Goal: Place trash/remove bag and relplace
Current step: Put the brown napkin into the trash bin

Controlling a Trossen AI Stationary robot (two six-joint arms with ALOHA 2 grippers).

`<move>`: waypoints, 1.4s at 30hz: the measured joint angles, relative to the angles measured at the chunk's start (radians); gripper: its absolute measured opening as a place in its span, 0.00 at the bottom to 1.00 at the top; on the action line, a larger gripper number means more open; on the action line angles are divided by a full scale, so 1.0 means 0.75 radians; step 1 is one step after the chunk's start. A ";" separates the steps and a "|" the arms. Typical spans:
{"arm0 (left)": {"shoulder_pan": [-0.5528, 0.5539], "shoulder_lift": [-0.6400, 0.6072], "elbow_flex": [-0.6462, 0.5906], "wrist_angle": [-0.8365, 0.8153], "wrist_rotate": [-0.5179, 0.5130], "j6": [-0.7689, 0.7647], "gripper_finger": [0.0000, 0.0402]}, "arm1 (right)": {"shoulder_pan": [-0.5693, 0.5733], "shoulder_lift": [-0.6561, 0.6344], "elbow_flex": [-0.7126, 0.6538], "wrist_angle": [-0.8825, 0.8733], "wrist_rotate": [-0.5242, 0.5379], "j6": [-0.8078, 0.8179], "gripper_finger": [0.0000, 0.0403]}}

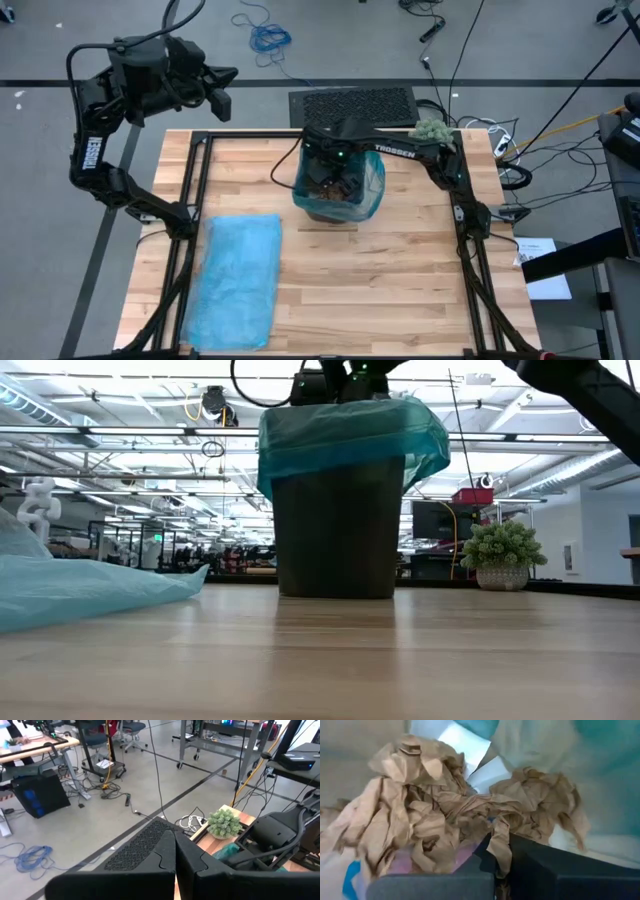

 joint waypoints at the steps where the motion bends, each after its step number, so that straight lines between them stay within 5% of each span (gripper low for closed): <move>1: 0.000 0.000 0.000 0.000 0.000 -0.001 0.00 | 0.000 0.010 0.000 -0.001 -0.005 0.002 0.00; 33: 0.000 -0.004 0.000 -0.080 0.001 -0.015 0.00 | 0.011 0.129 -0.122 0.029 -0.055 0.161 0.01; 42: 0.000 -0.004 0.000 -0.079 0.001 -0.036 0.00 | 0.107 0.105 -0.123 -0.097 -0.217 0.230 0.00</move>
